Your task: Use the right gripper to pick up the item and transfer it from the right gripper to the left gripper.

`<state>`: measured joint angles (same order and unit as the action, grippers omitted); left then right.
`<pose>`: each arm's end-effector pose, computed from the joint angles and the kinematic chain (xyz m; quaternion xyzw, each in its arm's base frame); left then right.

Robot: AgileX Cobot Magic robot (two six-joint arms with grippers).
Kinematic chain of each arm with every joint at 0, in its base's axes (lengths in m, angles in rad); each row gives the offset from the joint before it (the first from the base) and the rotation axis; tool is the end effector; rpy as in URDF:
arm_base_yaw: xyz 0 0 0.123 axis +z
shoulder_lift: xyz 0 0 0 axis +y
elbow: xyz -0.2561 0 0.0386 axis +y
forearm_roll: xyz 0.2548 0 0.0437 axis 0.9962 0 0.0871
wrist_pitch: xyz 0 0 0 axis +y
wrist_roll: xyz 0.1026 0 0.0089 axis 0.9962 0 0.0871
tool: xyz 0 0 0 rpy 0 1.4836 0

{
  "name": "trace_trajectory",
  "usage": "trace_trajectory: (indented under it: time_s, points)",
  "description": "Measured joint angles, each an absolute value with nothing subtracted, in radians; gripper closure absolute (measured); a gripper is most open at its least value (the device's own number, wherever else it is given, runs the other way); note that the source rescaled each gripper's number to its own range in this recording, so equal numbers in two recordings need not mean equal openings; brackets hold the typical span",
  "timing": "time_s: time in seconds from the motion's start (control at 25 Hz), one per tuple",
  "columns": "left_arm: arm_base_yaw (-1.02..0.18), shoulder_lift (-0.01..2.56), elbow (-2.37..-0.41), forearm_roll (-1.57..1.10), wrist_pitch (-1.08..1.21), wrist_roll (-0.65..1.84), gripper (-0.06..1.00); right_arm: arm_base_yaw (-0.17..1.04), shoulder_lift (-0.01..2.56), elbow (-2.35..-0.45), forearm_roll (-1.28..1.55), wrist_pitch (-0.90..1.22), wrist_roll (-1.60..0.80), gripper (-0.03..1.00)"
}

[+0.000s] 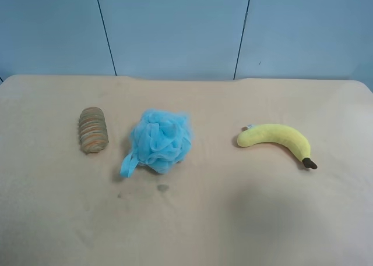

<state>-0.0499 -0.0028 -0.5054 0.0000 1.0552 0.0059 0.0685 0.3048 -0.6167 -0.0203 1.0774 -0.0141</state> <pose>0.0373 -0.0019 0.2773 0.0237 0.8493 -0.0116 0.5272 0.0765 0.0034 0.2918 -0.0377 0.9012 0.0016 0.4317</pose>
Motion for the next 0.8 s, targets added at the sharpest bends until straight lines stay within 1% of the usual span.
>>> trace_trajectory:
  time_s: [0.36,0.6,0.8]
  points:
    - [-0.050,-0.003,-0.505,0.000,1.053,0.006,-0.05,0.097,0.811,-0.847,-0.102,1.073,-0.035,-0.03]
    - [-0.050,-0.003,-0.505,0.000,1.053,0.006,-0.05,0.098,1.108,-0.915,-0.140,1.061,-0.091,-0.03]
    - [-0.050,-0.003,-0.505,0.000,1.053,0.006,-0.05,0.098,1.301,-0.955,-0.176,0.991,-0.112,-0.03]
